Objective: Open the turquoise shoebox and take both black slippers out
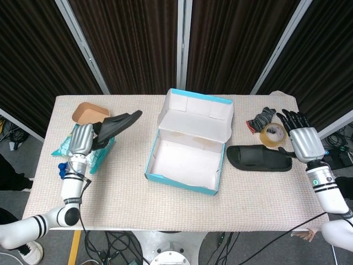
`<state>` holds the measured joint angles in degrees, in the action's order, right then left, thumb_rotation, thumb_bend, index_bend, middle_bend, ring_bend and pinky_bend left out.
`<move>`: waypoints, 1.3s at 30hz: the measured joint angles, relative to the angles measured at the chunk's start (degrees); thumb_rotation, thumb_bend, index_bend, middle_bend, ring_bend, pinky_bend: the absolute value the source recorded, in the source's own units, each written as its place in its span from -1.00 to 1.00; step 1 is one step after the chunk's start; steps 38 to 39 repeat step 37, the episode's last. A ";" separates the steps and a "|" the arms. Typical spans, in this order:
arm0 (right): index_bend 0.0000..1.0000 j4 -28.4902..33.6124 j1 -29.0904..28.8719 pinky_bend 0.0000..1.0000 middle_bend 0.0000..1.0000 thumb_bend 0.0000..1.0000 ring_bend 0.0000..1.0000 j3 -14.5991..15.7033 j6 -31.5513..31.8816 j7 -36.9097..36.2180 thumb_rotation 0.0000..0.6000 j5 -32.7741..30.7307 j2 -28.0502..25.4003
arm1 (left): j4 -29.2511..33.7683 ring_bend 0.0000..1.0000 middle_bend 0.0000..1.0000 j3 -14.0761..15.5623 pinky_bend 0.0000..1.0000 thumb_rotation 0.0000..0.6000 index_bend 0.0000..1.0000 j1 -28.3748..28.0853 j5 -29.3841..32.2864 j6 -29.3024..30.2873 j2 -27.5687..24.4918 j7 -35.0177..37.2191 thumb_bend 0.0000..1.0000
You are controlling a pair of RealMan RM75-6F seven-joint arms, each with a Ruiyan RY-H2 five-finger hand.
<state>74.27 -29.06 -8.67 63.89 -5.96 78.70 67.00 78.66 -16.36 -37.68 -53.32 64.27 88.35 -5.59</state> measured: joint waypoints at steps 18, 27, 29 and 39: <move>-1.00 1.60 6.99 -1.00 -0.91 -0.75 -1.00 3.35 4.92 -8.80 1.00 1.60 -0.83 | 4.80 -1.00 -0.89 2.00 -0.75 1.00 -0.81 6.21 -4.91 -0.40 -8.16 5.34 -0.68; -1.00 2.08 15.45 -1.00 -0.90 -0.74 -1.00 5.99 15.33 -17.81 1.00 4.92 -1.83 | 5.85 -0.97 -0.82 10.08 -0.76 1.00 -0.77 20.45 -15.65 16.50 -15.53 6.32 -0.68; -1.00 2.09 17.35 -1.00 -0.89 -0.74 -1.00 6.52 17.28 -18.18 1.00 5.22 -1.46 | 6.23 -0.97 -0.82 12.06 -0.76 1.00 -0.76 23.40 -17.90 19.63 -16.41 6.21 -0.68; -1.00 2.62 22.40 -1.00 -0.89 -0.71 -1.00 8.80 21.76 -20.24 1.00 7.36 -0.90 | 9.34 -0.97 -0.82 17.51 -0.79 1.00 -0.76 31.38 -23.11 26.54 -18.12 4.80 -0.68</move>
